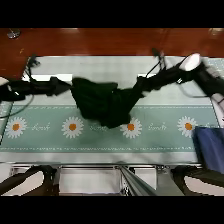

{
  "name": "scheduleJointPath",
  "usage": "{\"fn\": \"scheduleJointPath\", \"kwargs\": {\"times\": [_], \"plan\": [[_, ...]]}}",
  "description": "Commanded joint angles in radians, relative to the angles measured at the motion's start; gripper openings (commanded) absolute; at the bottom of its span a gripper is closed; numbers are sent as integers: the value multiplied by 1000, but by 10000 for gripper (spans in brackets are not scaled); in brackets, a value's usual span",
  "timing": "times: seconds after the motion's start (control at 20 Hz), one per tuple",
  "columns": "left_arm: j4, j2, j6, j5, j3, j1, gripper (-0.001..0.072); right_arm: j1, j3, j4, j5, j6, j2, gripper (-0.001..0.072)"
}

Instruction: Fold the shirts.

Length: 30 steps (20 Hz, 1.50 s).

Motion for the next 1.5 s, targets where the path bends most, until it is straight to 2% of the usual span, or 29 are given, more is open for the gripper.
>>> {"fn": "scheduleJointPath", "kwargs": {"times": [0.0,0.2,0.4,0.55,0.65,0.8,0.95,1.05,1.25,1.45], "plan": [[-60,98,-16,43,275,36,20,-59,332,-123,42,62,105,26],[-28,179,-48,120,583,55,19,-61,614,-232,64,79,233,25],[277,304,-196,156,777,148,19,-61,679,-379,76,84,428,25],[542,443,-244,146,793,232,19,-61,678,-518,159,127,563,26],[731,516,-318,120,792,232,19,-61,678,-591,278,151,623,26],[857,574,-325,40,780,179,20,-62,665,-640,467,181,678,26],[881,590,-348,-6,664,128,20,-62,499,-530,589,187,728,26],[880,589,-404,-8,509,128,20,-62,276,-492,557,186,779,26],[823,589,-428,-2,130,128,21,-62,-205,-510,372,232,853,26],[686,571,-428,192,-186,127,21,-62,-532,-561,50,293,774,26]]}}
